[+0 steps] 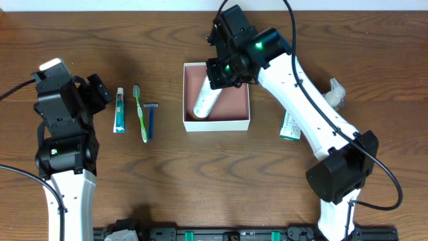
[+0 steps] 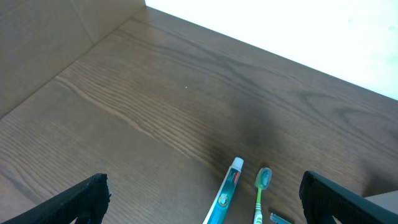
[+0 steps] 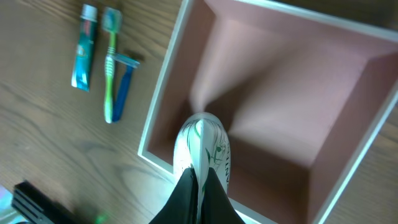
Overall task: Pack container
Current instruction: 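Carry the Pantene tube left and lower it into the white box, then open the right gripper, laying the tube diagonally in the box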
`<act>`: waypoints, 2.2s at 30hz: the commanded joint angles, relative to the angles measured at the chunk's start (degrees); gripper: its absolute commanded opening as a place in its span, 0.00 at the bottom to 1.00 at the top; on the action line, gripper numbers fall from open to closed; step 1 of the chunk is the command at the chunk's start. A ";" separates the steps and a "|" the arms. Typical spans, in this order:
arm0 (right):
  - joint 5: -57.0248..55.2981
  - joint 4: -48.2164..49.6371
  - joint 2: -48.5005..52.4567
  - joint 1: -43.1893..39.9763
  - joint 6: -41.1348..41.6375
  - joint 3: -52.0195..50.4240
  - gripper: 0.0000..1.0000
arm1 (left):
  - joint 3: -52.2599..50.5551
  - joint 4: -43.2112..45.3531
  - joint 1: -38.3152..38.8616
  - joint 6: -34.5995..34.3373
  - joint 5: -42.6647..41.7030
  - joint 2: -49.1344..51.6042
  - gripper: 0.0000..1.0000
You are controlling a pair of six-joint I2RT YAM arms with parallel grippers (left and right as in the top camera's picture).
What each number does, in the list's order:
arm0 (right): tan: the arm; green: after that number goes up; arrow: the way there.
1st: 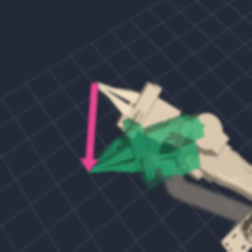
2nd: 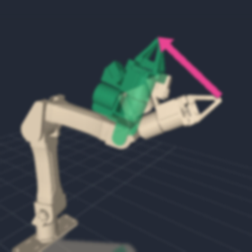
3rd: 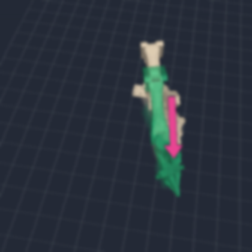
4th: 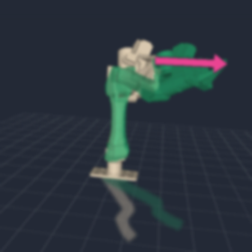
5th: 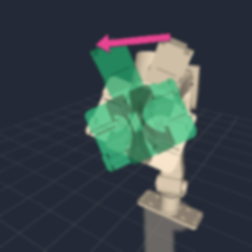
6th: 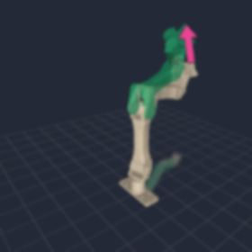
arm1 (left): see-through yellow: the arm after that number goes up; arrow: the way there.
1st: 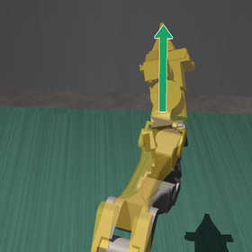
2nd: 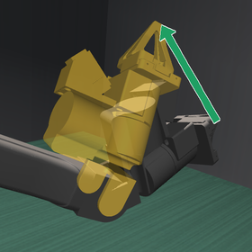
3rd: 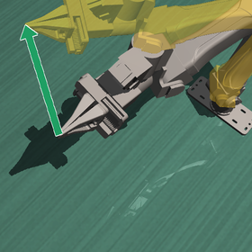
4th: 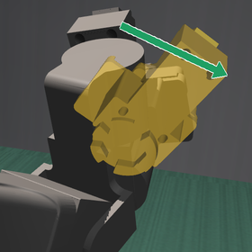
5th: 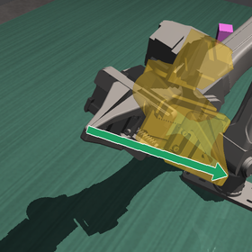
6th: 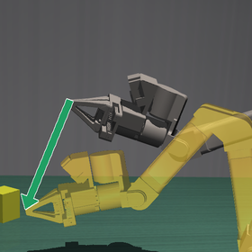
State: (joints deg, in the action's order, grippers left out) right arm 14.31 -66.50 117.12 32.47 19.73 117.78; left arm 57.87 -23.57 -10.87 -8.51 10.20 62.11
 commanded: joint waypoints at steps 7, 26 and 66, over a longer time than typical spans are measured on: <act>4.33 -2.01 5.40 0.33 -0.09 0.90 0.01 | 1.29 0.00 -0.31 0.98 -0.59 0.00 0.98; 15.02 3.30 5.22 0.11 -1.99 0.96 0.01 | 1.29 0.00 -0.31 0.98 -0.59 0.00 0.98; 3.28 6.99 4.13 -10.67 -10.38 -4.20 0.83 | 1.29 0.00 -0.31 0.98 -0.59 0.00 0.98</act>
State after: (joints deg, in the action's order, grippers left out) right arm 17.06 -58.94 122.89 22.94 10.52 112.75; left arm 57.87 -23.59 -10.87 -8.51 10.20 62.11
